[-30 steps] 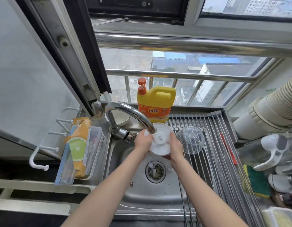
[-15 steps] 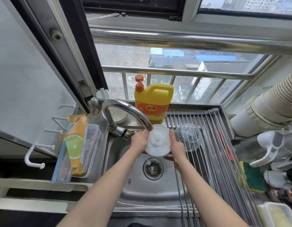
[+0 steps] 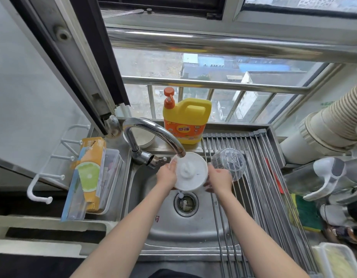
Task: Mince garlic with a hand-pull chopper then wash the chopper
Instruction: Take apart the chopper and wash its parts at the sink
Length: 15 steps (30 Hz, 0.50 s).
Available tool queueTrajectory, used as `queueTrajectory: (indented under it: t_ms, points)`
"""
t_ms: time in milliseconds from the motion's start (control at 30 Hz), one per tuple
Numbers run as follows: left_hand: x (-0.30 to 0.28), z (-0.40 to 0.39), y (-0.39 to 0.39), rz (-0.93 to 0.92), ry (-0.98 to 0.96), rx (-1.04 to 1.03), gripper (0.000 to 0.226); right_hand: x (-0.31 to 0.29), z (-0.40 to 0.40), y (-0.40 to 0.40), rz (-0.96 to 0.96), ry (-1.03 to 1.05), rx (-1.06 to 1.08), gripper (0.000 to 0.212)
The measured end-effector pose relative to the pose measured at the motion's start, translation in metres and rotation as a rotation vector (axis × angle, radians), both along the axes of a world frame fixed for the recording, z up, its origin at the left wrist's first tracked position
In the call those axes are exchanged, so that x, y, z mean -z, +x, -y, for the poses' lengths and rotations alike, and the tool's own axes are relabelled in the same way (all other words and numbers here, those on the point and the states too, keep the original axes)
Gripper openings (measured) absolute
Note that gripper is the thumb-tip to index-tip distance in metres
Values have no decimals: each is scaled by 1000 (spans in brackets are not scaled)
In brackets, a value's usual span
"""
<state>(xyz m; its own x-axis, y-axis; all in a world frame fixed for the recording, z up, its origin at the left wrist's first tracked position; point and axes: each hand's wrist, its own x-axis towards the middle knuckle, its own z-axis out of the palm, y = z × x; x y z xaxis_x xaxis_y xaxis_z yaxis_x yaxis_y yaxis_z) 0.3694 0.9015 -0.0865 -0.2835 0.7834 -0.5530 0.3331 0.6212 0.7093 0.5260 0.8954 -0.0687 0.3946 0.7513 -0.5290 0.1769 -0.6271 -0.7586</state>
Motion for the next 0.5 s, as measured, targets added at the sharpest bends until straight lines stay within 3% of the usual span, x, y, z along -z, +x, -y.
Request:
queueTrajectory:
  t_ms: [133,267,333,400,500]
  points:
    - [4,5,-4,14,51,17,51,2,-3,-6,-141,-72,-61,37]
    - [10,9,-14,98,202,94,34,-12,0,-6,-401,-188,-297,35]
    - [12,9,-15,217,217,97,25,-14,4,-5,-368,-160,-350,32]
    - [12,8,-14,391,109,47,25,-12,7,-5,-295,-40,-360,30]
    - [1,9,-12,701,-196,-10,46,-7,11,-8,-238,118,-361,28]
